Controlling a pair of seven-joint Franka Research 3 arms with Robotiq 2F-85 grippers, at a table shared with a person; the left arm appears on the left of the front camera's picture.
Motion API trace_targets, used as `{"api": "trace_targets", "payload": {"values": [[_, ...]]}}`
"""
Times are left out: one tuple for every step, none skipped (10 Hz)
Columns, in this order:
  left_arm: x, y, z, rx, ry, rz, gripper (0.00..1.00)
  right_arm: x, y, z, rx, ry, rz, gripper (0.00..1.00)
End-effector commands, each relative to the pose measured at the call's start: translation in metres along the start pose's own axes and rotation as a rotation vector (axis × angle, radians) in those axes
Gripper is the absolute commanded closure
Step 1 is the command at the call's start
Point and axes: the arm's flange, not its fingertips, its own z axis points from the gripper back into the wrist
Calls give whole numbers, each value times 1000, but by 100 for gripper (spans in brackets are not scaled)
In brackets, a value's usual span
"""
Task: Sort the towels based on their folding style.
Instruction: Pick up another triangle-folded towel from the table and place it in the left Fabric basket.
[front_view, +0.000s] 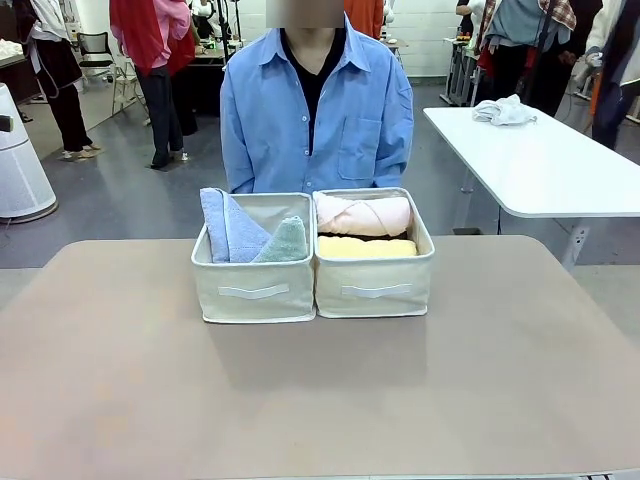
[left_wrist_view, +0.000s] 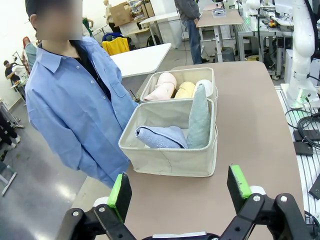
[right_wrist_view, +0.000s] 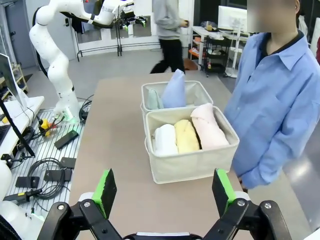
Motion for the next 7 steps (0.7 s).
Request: {"api": "trace_targets", "payload": {"values": [[1,-1,0,4,-18,-12,0,-2,1,-1,-3,0,-6,0],[1,-1,0,4,-18,-12,0,-2,1,-1,-3,0,-6,0],[1,-1,0,4,-18,-12,0,-2,1,-1,-3,0,-6,0],[1,-1,0,4,-18,-12,0,-2,1,-1,-3,0,-6,0],[1,-1,0,4,-18,-12,0,-2,1,-1,-3,0,-6,0],[1,-1,0,4,-18,-12,0,-2,1,-1,-3,0,-6,0],[1,-1,0,4,-18,-12,0,-2,1,-1,-3,0,-6,0]]}}
